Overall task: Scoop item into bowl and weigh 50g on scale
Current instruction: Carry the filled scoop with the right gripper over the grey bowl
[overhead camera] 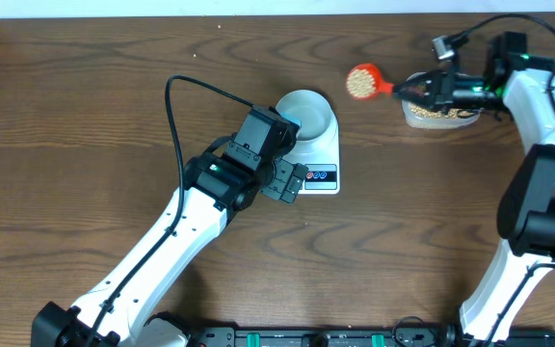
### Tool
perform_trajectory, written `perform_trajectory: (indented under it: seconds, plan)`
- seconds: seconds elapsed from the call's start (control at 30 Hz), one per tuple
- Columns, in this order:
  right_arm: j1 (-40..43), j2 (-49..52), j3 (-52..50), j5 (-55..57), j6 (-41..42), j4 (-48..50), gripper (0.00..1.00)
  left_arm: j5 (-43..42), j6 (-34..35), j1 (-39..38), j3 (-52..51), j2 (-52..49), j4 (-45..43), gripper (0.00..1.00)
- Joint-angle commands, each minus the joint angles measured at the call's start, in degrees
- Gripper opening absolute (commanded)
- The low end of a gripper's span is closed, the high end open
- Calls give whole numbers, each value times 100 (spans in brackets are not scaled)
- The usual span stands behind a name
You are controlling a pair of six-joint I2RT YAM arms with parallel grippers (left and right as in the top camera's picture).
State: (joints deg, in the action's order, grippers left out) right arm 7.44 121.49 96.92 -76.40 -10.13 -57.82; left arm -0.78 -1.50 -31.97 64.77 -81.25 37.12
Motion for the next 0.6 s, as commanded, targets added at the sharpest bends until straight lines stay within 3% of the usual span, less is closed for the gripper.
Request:
perform_trajectory:
  seconds: [0.0,0.57]
  plan:
    - [-348,26,-20,212,-20,-4,1,-2,9,17,17,-4,13,98]
    - [-1270,24,-17,1255,98,308,1,-2,9,17,17,-4,15,98]
